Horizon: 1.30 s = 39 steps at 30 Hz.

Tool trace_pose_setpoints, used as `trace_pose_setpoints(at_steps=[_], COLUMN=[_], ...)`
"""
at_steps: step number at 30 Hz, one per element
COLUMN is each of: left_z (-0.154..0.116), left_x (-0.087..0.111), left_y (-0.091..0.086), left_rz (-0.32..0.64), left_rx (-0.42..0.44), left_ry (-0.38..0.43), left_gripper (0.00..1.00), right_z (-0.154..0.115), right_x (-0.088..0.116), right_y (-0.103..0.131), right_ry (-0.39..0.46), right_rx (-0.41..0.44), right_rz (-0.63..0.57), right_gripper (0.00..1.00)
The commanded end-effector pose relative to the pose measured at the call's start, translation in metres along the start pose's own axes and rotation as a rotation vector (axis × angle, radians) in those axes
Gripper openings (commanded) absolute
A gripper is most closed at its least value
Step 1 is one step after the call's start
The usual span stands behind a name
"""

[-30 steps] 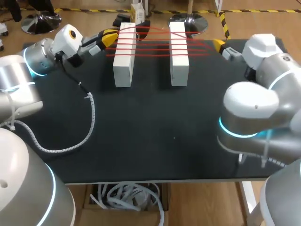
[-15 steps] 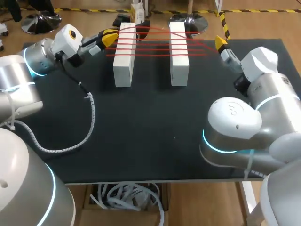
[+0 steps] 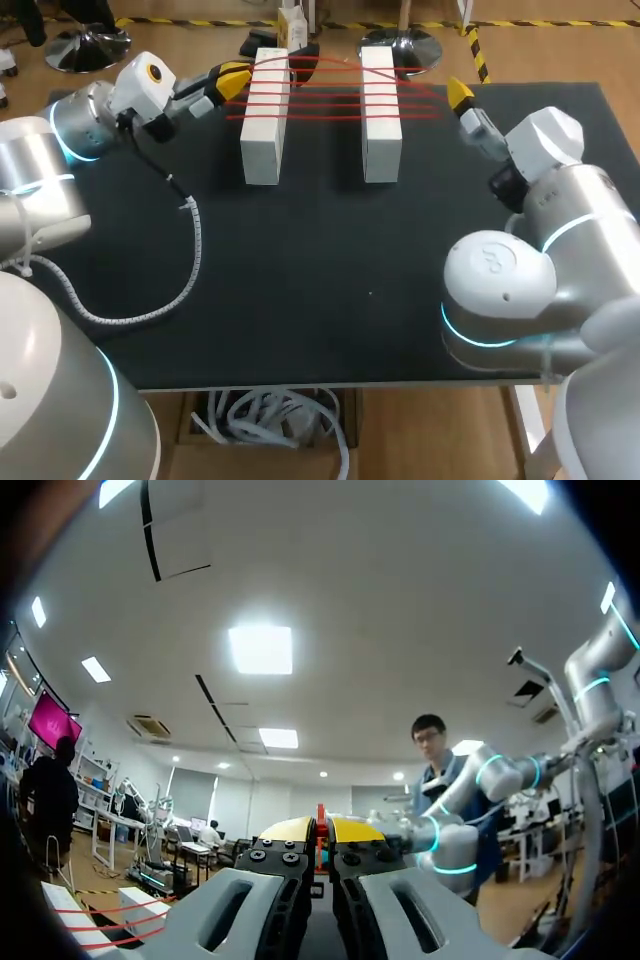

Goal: Grab the tape and strap the tape.

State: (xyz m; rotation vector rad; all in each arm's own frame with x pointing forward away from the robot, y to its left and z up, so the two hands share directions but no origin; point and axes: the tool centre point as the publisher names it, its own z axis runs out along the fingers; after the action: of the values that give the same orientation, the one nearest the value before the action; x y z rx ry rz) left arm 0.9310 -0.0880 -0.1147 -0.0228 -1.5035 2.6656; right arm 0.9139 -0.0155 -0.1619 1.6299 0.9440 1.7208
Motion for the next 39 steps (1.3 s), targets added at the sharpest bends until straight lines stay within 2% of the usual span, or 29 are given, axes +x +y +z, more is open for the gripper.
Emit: trace_pose_setpoints(at_steps=[1,20,24,33,39], left_z=[-0.001,-0.001,-0.001,-0.001,-0.001], left_x=[-0.001,-0.001,-0.001,-0.001,-0.001], left_y=[0.001,0.001,0.001,0.001,0.001], left_rz=[0.001,0.001,0.001,0.001,0.001], left_rx=[0.002,0.002,0.002,0.002,0.002], left_ry=[0.002,0.002,0.002,0.002,0.002], left_gripper=[0.00,0.00,0.00,0.00,0.00], right_z=[-0.002,-0.002,-0.006,-0.019,-0.020], right_x=[-0.007,-0.007,-0.009,0.002,0.004], right_y=[0.002,0.002,0.003,0.002,-0.001], right_ry=[0.031,0.031,-0.055,-0.112,-0.204], right_rx=[0.004,0.004,-0.024,-0.112,-0.162], right_rz=[0.003,0.003,0.255,0.579,0.797], right_gripper=[1.00,1.00,1.00,1.00,1.00])
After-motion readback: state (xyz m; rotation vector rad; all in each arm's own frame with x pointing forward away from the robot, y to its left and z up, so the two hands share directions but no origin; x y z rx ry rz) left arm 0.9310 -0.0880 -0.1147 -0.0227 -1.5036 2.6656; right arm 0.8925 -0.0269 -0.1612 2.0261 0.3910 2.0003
